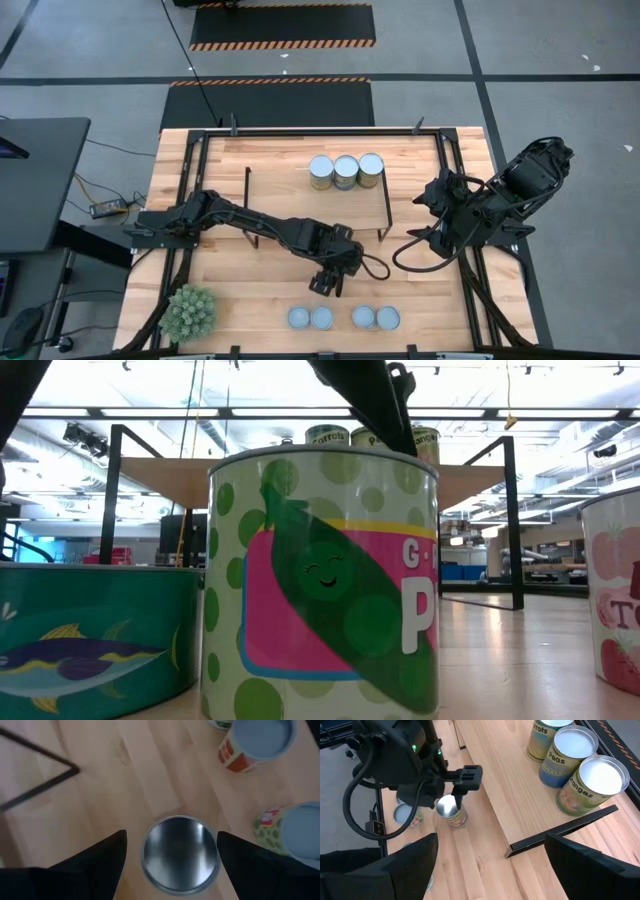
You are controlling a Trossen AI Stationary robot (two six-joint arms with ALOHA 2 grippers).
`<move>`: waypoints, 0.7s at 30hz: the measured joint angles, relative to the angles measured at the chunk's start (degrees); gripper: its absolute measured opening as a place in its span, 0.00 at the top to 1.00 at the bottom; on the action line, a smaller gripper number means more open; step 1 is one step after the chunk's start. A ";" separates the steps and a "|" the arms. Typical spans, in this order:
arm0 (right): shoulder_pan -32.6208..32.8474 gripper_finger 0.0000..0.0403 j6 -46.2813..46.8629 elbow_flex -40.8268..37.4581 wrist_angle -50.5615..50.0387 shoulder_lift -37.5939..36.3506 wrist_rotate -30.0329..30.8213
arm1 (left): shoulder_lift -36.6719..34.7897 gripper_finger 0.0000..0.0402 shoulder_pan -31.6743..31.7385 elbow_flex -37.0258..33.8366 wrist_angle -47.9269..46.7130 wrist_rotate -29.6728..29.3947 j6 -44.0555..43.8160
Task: Pick and place cans onto a shelf
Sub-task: Put the canned peaches on the shelf
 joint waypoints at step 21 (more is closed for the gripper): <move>0.00 0.07 0.09 0.00 0.75 -0.01 0.59 | 0.63 0.21 2.38 -0.71 0.01 6.76 -6.89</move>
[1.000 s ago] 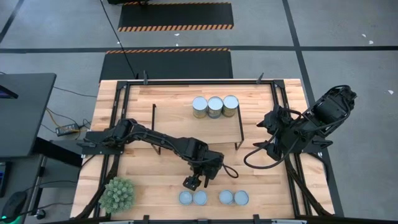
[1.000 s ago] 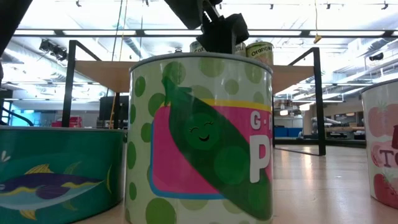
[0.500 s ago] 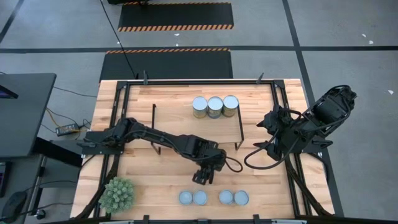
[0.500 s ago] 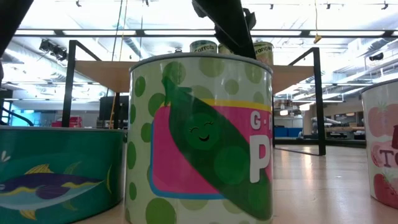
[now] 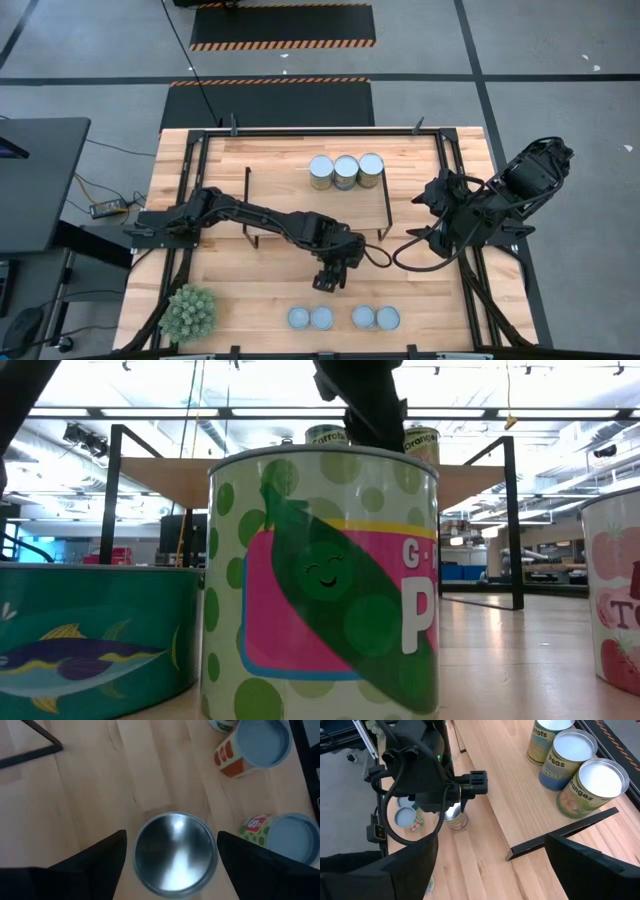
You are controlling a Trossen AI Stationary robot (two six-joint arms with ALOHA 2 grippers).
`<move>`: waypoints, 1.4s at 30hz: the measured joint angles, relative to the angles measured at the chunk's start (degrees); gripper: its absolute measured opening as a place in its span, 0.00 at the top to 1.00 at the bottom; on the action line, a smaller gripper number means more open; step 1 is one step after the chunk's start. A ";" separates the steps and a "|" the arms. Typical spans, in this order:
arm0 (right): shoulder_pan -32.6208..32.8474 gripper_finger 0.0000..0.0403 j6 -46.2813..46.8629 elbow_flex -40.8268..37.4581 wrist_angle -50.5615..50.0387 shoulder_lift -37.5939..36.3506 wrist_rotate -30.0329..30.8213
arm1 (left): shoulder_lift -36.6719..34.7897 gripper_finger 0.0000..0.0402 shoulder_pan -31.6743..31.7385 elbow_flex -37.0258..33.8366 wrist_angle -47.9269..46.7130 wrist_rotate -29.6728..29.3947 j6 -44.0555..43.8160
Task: Pick and place cans onto a shelf
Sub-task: Put the canned peaches on the shelf
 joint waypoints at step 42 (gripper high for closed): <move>0.00 0.07 -0.98 0.00 0.63 -0.01 0.50 | 1.30 0.47 4.87 0.15 -4.09 4.29 -4.68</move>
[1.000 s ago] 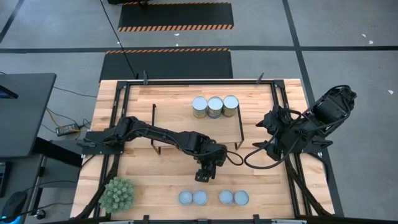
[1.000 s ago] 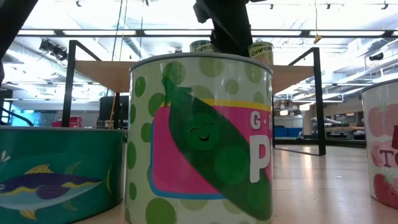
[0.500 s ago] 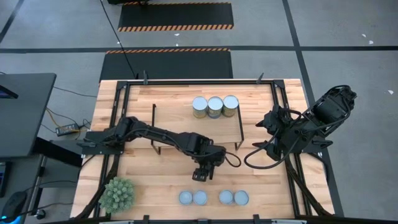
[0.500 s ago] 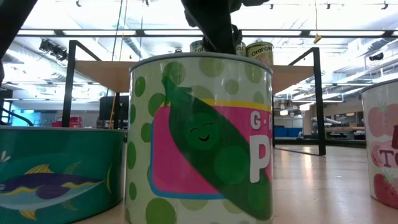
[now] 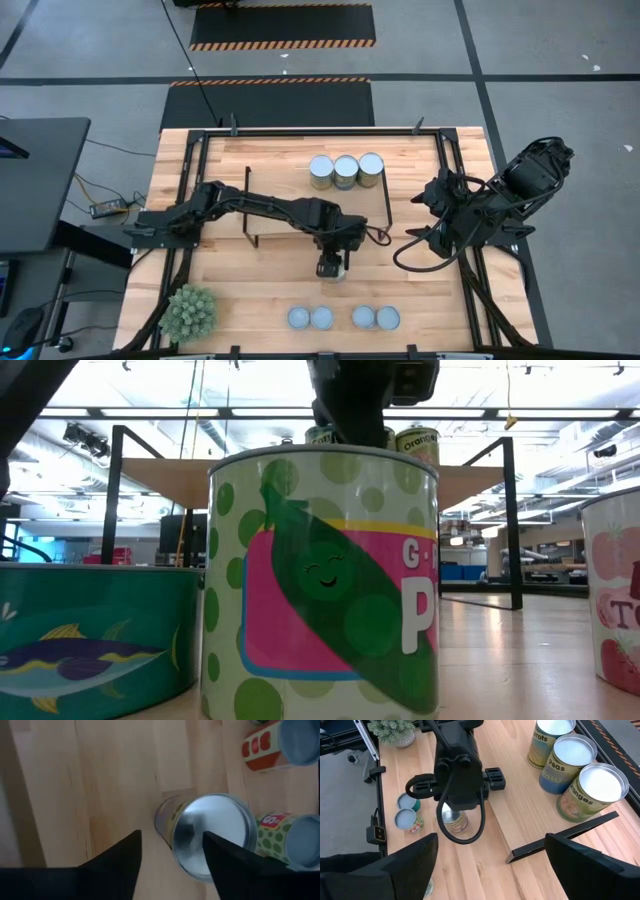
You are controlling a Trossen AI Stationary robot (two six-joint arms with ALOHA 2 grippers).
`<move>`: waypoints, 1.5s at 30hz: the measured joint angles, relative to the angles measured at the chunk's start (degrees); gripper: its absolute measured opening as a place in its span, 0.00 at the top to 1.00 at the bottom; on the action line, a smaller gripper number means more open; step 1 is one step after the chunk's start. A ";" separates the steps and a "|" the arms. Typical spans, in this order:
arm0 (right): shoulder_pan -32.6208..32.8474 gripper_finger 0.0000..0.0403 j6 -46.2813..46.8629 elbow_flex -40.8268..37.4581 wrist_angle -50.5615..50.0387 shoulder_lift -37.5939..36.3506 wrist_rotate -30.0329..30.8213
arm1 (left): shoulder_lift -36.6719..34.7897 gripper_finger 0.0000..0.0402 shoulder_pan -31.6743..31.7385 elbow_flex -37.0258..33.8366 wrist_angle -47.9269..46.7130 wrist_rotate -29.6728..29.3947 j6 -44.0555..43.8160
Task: Pick and place cans onto a shelf
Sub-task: Put the canned peaches on the shelf
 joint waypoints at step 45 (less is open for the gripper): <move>-0.15 0.07 -0.90 0.02 -0.02 0.01 -0.02 | -1.76 1.00 -1.72 -0.17 -2.75 -5.37 -0.38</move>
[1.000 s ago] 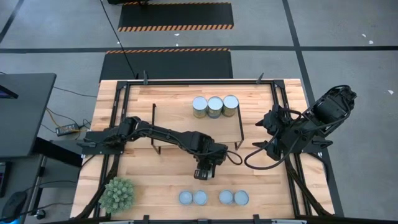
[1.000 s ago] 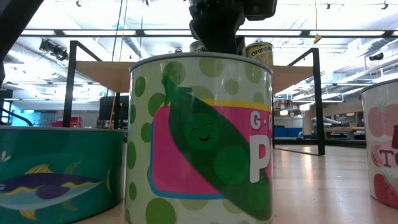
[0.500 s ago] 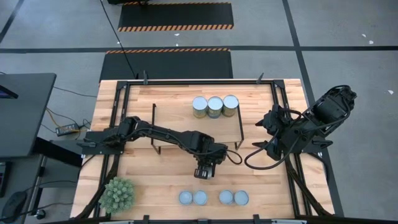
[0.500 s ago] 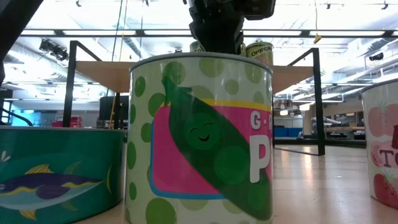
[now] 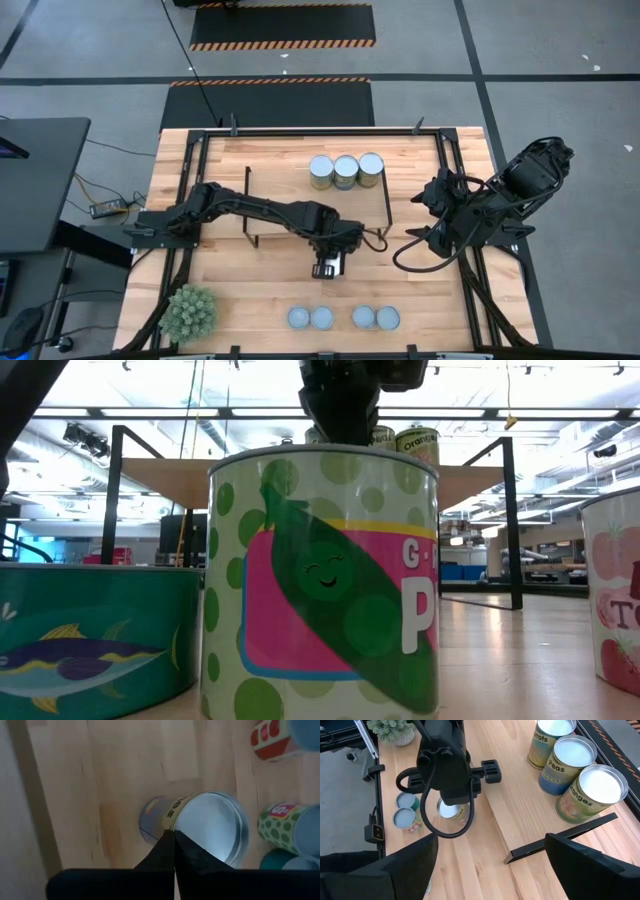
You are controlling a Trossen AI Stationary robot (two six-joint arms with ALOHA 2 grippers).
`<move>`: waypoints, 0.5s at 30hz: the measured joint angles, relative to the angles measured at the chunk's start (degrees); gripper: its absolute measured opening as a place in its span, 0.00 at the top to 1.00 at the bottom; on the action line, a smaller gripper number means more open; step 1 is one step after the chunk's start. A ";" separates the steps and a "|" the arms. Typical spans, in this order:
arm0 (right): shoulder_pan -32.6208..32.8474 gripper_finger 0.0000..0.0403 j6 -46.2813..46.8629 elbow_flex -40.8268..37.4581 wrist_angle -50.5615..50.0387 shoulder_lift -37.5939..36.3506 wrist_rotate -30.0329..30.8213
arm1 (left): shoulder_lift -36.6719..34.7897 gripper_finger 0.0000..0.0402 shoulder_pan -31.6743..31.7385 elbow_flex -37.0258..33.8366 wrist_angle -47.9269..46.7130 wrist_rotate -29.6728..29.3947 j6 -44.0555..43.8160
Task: Pick and place cans onto a shelf
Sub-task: Put the canned peaches on the shelf
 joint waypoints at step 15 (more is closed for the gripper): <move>0.00 0.07 0.27 0.00 0.20 0.01 -0.48 | -0.23 1.00 -0.07 0.00 -0.84 2.10 -4.84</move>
